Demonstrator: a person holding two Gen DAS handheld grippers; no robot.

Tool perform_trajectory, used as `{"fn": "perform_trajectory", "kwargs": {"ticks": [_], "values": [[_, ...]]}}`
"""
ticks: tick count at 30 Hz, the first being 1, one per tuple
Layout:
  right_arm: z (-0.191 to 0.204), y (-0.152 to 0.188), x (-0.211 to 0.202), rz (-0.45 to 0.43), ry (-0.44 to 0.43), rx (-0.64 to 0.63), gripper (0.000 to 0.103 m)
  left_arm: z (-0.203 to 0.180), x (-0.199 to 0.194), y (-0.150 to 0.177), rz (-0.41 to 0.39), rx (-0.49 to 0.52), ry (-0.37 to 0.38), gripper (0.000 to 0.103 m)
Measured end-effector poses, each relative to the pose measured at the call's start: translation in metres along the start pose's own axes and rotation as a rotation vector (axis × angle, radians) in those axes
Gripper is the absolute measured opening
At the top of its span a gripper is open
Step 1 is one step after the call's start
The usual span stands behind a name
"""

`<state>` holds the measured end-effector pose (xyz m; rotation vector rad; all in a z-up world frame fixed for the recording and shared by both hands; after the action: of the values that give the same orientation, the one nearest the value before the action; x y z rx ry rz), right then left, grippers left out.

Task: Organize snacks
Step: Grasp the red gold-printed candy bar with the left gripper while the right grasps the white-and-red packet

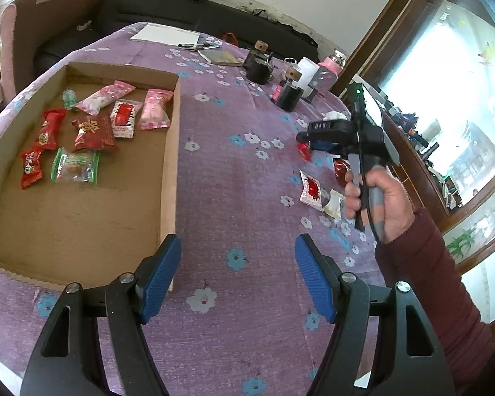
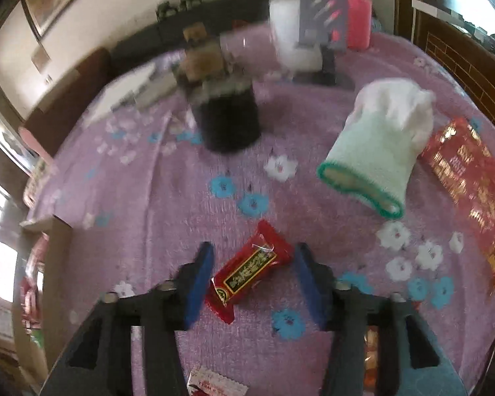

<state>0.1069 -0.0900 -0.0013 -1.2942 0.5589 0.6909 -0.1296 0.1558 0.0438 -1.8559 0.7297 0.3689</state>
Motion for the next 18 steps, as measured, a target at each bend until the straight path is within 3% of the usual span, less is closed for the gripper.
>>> {"fn": "perform_trajectory", "kwargs": {"ticks": [4,8,12,14,16,18], "values": [[0.015,0.018,-0.013,0.019,-0.044,-0.039,0.028,0.002,0.004,0.001,0.009,-0.015,0.003,0.071],[0.048,0.047,-0.037,0.086,-0.168,-0.104,0.028,-0.001,0.009,0.005,0.028,-0.026,0.014,0.071],[0.077,0.08,-0.066,0.2,-0.398,-0.124,0.029,-0.004,0.006,0.006,0.029,-0.012,0.008,0.071],[0.065,0.075,-0.085,0.138,-0.422,-0.095,0.034,-0.004,0.005,0.005,0.026,-0.009,0.005,0.071],[0.042,0.064,-0.102,0.035,-0.37,-0.077,0.055,-0.004,0.006,0.007,0.03,-0.007,0.001,0.071],[0.022,0.058,-0.112,-0.018,-0.306,-0.069,0.06,-0.006,0.01,0.009,0.041,-0.007,0.001,0.071]]}}
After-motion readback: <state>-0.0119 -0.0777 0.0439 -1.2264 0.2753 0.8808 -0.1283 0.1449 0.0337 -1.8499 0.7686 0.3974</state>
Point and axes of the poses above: each gripper's, at about its wrist camera, not at the fingertips, and x roughly the way its jaws point, z to its left, y to its underside, the point moved 3 cm from there along x, roughly the way its jaws point, and after that the axes turned 13 degrees about -z, right-handed, at the moved point
